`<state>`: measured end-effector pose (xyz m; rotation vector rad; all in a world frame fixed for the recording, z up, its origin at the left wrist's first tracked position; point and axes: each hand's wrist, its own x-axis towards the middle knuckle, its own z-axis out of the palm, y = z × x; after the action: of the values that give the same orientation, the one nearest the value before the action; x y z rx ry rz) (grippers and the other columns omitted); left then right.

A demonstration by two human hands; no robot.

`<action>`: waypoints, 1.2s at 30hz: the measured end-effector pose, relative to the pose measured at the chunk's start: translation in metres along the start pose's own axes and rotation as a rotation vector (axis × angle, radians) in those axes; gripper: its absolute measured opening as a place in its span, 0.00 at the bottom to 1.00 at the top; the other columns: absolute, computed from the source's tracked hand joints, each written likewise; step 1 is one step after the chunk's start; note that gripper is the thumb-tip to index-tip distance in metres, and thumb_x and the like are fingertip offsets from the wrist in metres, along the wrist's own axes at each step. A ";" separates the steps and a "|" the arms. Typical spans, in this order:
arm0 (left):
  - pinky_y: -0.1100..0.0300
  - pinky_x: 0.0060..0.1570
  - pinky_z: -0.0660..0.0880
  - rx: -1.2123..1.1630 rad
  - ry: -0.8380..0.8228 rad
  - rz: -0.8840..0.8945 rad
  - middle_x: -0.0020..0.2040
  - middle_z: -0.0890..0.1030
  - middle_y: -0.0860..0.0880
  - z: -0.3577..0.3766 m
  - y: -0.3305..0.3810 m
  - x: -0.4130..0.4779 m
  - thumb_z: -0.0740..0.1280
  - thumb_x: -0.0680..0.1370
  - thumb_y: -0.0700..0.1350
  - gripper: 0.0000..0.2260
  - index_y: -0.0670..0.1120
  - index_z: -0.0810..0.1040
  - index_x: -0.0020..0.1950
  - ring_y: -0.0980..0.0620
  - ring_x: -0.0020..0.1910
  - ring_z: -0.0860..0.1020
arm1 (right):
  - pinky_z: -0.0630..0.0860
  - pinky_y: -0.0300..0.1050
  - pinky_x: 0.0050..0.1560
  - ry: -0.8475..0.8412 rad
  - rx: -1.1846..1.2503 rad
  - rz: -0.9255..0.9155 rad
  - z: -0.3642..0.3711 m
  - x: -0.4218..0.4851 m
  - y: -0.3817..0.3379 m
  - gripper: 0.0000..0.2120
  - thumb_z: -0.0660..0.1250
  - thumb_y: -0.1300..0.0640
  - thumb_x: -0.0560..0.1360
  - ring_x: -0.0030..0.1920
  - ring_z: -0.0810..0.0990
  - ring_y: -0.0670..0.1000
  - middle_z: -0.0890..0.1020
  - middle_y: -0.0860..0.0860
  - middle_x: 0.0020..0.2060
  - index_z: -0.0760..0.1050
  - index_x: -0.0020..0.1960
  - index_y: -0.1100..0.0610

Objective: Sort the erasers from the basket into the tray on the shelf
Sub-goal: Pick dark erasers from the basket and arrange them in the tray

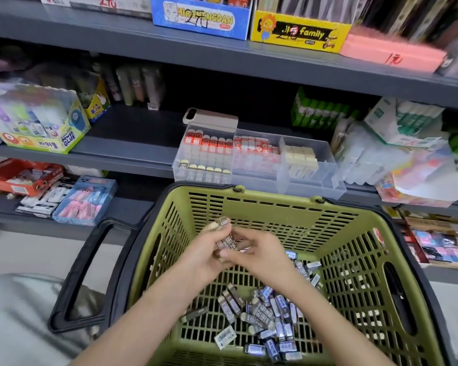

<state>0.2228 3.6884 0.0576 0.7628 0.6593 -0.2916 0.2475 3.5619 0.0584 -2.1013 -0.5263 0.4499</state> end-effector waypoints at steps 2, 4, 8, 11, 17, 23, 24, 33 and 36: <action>0.48 0.33 0.80 -0.060 0.047 -0.035 0.43 0.83 0.40 -0.002 0.004 0.002 0.63 0.79 0.39 0.06 0.42 0.74 0.56 0.42 0.38 0.83 | 0.79 0.41 0.47 0.139 -0.005 0.001 -0.005 -0.006 0.010 0.15 0.70 0.50 0.72 0.44 0.82 0.40 0.84 0.44 0.46 0.79 0.58 0.49; 0.42 0.41 0.78 -0.137 0.089 -0.082 0.43 0.80 0.39 -0.007 0.009 0.001 0.64 0.79 0.40 0.05 0.39 0.74 0.52 0.40 0.41 0.81 | 0.77 0.41 0.44 0.345 -0.146 0.040 -0.004 -0.006 0.028 0.11 0.66 0.49 0.75 0.40 0.81 0.42 0.84 0.46 0.41 0.81 0.54 0.52; 0.49 0.32 0.81 -0.223 0.060 -0.096 0.33 0.78 0.42 -0.021 0.022 -0.002 0.70 0.70 0.36 0.08 0.40 0.74 0.46 0.47 0.30 0.79 | 0.75 0.43 0.49 -0.136 -0.601 0.162 0.030 -0.001 0.071 0.25 0.65 0.41 0.74 0.52 0.79 0.51 0.80 0.52 0.53 0.70 0.65 0.55; 0.52 0.31 0.81 -0.216 -0.004 -0.065 0.34 0.81 0.42 -0.021 0.029 -0.006 0.72 0.64 0.36 0.12 0.40 0.76 0.45 0.46 0.31 0.82 | 0.73 0.51 0.53 -0.372 -0.803 0.163 0.066 0.004 0.094 0.37 0.68 0.37 0.70 0.60 0.73 0.59 0.72 0.57 0.62 0.60 0.71 0.54; 0.62 0.25 0.76 -0.062 0.045 -0.050 0.34 0.84 0.43 -0.023 0.025 0.001 0.73 0.62 0.37 0.16 0.39 0.77 0.47 0.48 0.36 0.83 | 0.77 0.51 0.44 -0.494 -0.883 0.105 0.092 0.007 0.113 0.28 0.71 0.49 0.70 0.52 0.76 0.60 0.68 0.60 0.62 0.64 0.64 0.58; 0.66 0.24 0.73 0.291 0.164 0.087 0.37 0.81 0.45 -0.022 0.019 0.006 0.77 0.66 0.39 0.20 0.39 0.75 0.54 0.53 0.31 0.79 | 0.80 0.50 0.45 -0.106 -0.162 0.276 0.046 0.014 0.080 0.13 0.71 0.57 0.69 0.43 0.82 0.55 0.79 0.56 0.49 0.71 0.50 0.57; 0.66 0.24 0.72 0.317 0.175 0.092 0.40 0.82 0.44 -0.023 0.017 0.006 0.77 0.66 0.40 0.20 0.39 0.75 0.54 0.52 0.32 0.79 | 0.80 0.51 0.44 -0.008 -0.057 0.255 0.034 0.017 0.068 0.13 0.71 0.57 0.69 0.41 0.83 0.55 0.79 0.57 0.48 0.71 0.50 0.57; 0.58 0.38 0.73 0.285 -0.091 0.294 0.47 0.84 0.43 -0.008 0.021 -0.009 0.77 0.62 0.41 0.24 0.40 0.78 0.56 0.48 0.44 0.83 | 0.74 0.39 0.38 0.263 0.258 0.052 -0.020 0.029 -0.027 0.14 0.76 0.50 0.67 0.35 0.76 0.43 0.80 0.48 0.39 0.74 0.48 0.49; 0.62 0.31 0.72 0.332 -0.108 0.387 0.39 0.83 0.47 -0.008 0.023 -0.010 0.76 0.61 0.39 0.18 0.42 0.79 0.50 0.53 0.37 0.80 | 0.72 0.38 0.39 0.289 0.160 0.055 -0.019 0.027 -0.032 0.16 0.74 0.48 0.68 0.37 0.74 0.45 0.79 0.52 0.43 0.74 0.52 0.48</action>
<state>0.2219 3.7103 0.0724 1.1641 0.3520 -0.0851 0.2738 3.5789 0.0921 -1.9857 -0.2569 0.2058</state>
